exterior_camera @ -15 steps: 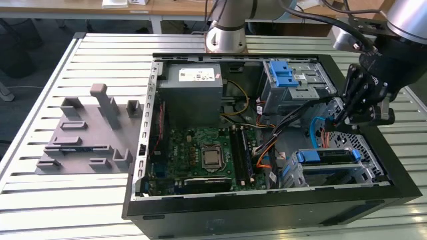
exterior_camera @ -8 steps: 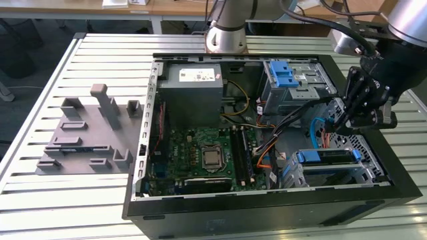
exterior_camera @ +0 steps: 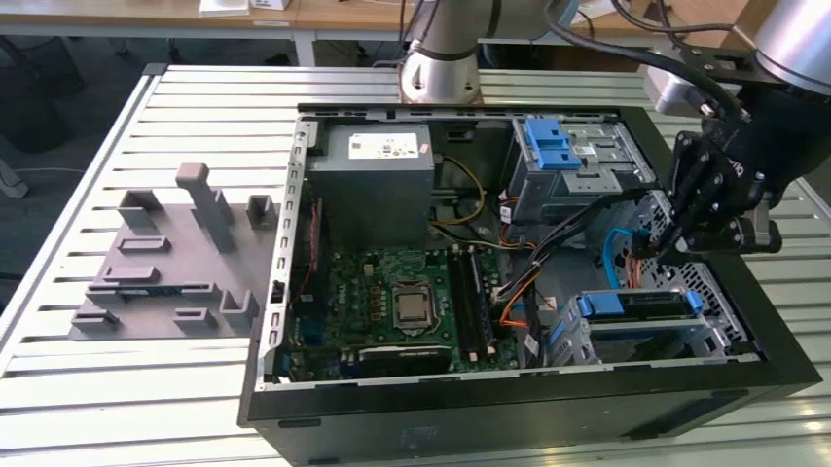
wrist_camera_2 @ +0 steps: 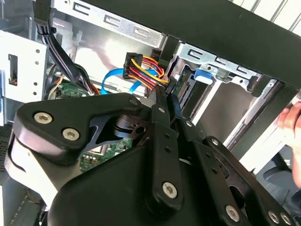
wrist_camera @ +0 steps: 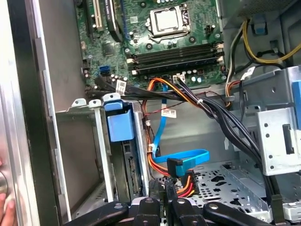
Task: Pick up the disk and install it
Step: 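Insert the first disk wire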
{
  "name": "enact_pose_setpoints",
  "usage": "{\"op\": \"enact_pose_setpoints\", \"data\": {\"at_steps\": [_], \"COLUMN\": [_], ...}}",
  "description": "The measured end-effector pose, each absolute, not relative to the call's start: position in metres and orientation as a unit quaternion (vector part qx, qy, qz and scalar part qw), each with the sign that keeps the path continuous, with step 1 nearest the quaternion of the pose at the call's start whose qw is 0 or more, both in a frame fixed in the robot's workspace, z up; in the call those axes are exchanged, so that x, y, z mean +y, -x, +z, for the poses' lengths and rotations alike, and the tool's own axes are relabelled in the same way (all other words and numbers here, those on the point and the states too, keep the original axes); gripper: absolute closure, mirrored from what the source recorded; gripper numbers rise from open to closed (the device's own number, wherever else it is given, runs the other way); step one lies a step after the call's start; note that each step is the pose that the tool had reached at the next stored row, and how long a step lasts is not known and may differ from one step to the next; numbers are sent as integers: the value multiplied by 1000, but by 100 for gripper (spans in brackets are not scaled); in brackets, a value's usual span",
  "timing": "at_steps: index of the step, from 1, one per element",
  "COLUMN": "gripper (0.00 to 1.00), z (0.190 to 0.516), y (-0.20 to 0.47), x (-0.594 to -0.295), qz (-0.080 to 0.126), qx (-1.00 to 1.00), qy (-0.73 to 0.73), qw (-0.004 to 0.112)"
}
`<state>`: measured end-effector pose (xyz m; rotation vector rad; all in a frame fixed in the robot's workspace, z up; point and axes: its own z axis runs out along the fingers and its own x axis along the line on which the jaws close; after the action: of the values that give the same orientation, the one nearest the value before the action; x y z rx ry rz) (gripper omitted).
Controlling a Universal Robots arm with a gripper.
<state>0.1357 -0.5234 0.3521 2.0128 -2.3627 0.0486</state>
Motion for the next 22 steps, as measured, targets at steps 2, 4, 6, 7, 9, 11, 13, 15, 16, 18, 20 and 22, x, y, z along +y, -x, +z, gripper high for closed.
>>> {"op": "enact_pose_setpoints", "data": {"at_steps": [2, 4, 6, 7, 9, 11, 13, 15, 16, 18, 20, 22], "gripper": [84, 84, 84, 84, 84, 84, 84, 84, 84, 84, 84, 84], "z": [352, 352, 352, 352, 352, 352, 351, 351, 351, 350, 350, 349], "y": [-134, -132, -131, -131, -131, -130, -130, -130, -130, -128, -125, -123], "x": [-525, -527, -529, -530, -532, -534, -534, -534, -534, -535, -536, -536], "qz": [16, 18, 19, 19, 19, 20, 20, 20, 21, 22, 24, 26], "qx": [-759, -757, -756, -755, -754, -752, -747, -740, -736, -733, -733, -733], "qy": [-651, -653, -654, -655, -656, -658, -664, -673, -677, -680, -680, -680], "qw": [18, 17, 15, 15, 15, 14, 13, 13, 13, 11, 9, 7]}}
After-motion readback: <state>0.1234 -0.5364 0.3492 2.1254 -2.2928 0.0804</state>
